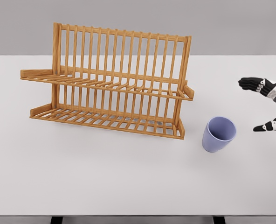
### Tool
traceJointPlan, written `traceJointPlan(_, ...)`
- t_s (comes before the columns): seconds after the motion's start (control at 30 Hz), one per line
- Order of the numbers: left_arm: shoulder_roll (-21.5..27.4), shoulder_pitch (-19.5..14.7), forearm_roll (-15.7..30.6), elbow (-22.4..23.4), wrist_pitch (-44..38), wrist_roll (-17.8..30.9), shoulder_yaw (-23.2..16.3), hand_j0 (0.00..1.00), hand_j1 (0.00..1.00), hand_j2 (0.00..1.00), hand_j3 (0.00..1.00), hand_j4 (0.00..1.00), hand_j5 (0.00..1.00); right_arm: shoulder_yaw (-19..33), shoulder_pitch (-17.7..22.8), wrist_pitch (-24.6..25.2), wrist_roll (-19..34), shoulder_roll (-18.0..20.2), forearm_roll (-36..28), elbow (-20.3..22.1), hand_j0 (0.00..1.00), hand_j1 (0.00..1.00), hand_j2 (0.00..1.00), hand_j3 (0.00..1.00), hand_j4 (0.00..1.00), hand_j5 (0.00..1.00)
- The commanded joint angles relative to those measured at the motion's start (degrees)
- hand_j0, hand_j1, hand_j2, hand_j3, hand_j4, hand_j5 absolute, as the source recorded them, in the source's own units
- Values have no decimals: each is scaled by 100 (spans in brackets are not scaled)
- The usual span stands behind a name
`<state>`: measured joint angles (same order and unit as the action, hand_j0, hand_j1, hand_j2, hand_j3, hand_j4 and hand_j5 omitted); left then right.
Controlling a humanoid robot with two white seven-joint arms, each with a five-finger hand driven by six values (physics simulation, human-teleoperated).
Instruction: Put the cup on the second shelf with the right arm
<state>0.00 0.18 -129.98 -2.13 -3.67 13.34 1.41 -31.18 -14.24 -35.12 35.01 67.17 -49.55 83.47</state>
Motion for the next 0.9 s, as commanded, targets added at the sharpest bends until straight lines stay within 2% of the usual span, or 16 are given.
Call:
traceJointPlan(0.0,0,0,-2,2,-2,2,-1,100,100,100,100,100,100,7,0,12,-1,-11,-275,-59,100,100,100,100,100,100)
traceJointPlan(0.13,0,0,-2,2,-2,2,-1,100,100,100,100,100,100,7,193,12,-1,-20,-284,-85,100,100,100,100,100,100)
traceJointPlan(0.2,0,0,-2,2,-2,2,-1,100,100,100,100,100,100,7,255,12,-1,-248,-284,-182,100,100,100,100,100,100)
traceJointPlan(0.73,0,0,-2,2,-2,2,-1,100,100,100,100,100,100,7,729,12,-1,-328,-284,-208,100,100,100,100,100,100)
traceJointPlan(0.87,0,0,-2,2,-2,2,-1,100,100,100,100,100,100,7,730,12,-1,-644,-284,-384,100,100,100,100,100,100)
